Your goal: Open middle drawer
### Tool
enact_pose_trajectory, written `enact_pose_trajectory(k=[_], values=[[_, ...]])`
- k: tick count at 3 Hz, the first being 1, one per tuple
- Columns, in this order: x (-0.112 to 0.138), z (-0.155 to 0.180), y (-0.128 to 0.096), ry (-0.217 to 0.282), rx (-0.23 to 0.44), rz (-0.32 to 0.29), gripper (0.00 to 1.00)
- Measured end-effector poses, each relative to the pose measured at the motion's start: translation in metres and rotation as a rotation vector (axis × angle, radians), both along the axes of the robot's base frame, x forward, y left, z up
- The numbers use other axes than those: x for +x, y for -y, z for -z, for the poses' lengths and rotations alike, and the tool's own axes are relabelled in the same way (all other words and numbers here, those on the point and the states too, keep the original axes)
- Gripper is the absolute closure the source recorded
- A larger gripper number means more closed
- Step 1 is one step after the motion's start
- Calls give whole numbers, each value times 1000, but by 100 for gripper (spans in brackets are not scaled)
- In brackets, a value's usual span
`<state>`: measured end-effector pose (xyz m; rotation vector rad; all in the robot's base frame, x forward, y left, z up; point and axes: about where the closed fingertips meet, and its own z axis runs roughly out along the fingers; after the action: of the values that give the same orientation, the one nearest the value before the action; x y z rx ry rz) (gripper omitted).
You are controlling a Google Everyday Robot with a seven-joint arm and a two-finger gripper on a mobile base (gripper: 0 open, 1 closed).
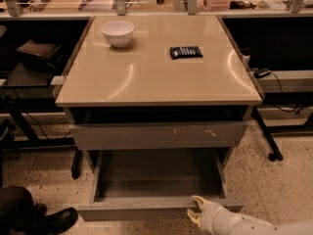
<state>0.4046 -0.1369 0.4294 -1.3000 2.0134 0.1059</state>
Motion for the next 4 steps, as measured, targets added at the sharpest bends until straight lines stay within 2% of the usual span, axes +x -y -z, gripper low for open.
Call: enact_pose_trajectory(k=[3,4], values=[[-20,3,0,-8,12,22,100],[-20,3,0,-8,12,22,81]])
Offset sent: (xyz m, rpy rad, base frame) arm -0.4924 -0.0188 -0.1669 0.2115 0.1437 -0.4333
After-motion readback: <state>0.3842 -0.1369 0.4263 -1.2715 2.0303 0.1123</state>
